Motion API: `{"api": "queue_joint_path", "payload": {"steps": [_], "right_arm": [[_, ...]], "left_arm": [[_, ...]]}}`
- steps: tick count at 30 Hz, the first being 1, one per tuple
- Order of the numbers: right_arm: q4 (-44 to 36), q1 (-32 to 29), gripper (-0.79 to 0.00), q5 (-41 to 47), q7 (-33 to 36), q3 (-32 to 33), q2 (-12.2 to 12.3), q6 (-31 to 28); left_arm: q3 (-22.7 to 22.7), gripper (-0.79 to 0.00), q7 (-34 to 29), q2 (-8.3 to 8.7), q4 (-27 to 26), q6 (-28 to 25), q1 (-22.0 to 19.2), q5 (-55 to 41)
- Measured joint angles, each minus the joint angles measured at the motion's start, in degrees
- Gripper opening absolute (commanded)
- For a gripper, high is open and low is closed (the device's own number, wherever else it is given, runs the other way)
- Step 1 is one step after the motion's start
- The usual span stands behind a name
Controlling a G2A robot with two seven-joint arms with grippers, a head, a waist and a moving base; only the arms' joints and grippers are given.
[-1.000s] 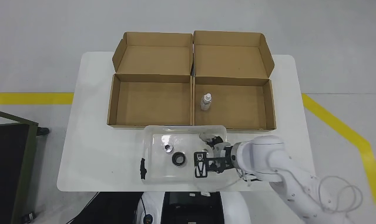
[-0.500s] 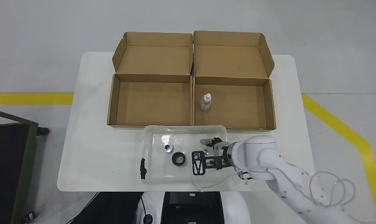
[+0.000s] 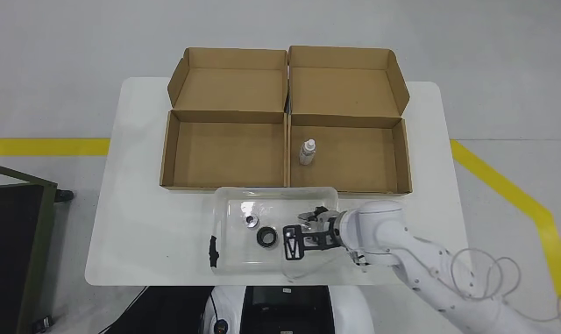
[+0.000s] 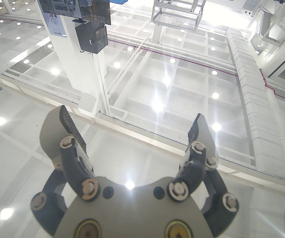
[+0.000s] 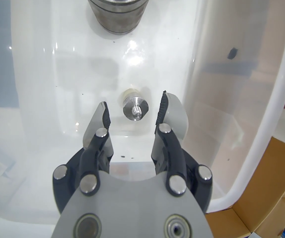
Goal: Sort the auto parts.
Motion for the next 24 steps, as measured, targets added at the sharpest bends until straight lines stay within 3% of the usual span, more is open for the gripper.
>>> {"api": "queue_joint_path", "payload": {"steps": [5, 9, 10, 11, 24], "right_arm": [[0.9, 1.2, -0.548, 0.7, 0.4, -1.2, -0.1, 0.4], [1.3, 1.9, -0.696, 1.2, 0.6, -1.8, -0.2, 0.6], [1.4, 2.0, -0.77, 1.3, 0.6, -1.9, -0.2, 0.6], [1.5, 2.2, -0.785, 1.5, 0.7, -2.0, -0.3, 0.7], [-0.8, 2.4, -0.785, 4.1, 0.5, -1.1, -0.1, 0.5]], "left_arm": [[0.0, 0.0, 0.0, 0.0, 0.0, 0.0, 0.0, 0.0], [0.0, 0.0, 0.0, 0.0, 0.0, 0.0, 0.0, 0.0], [0.0, 0.0, 0.0, 0.0, 0.0, 0.0, 0.0, 0.0], [0.0, 0.0, 0.0, 0.0, 0.0, 0.0, 0.0, 0.0], [0.0, 0.0, 0.0, 0.0, 0.0, 0.0, 0.0, 0.0]]}}
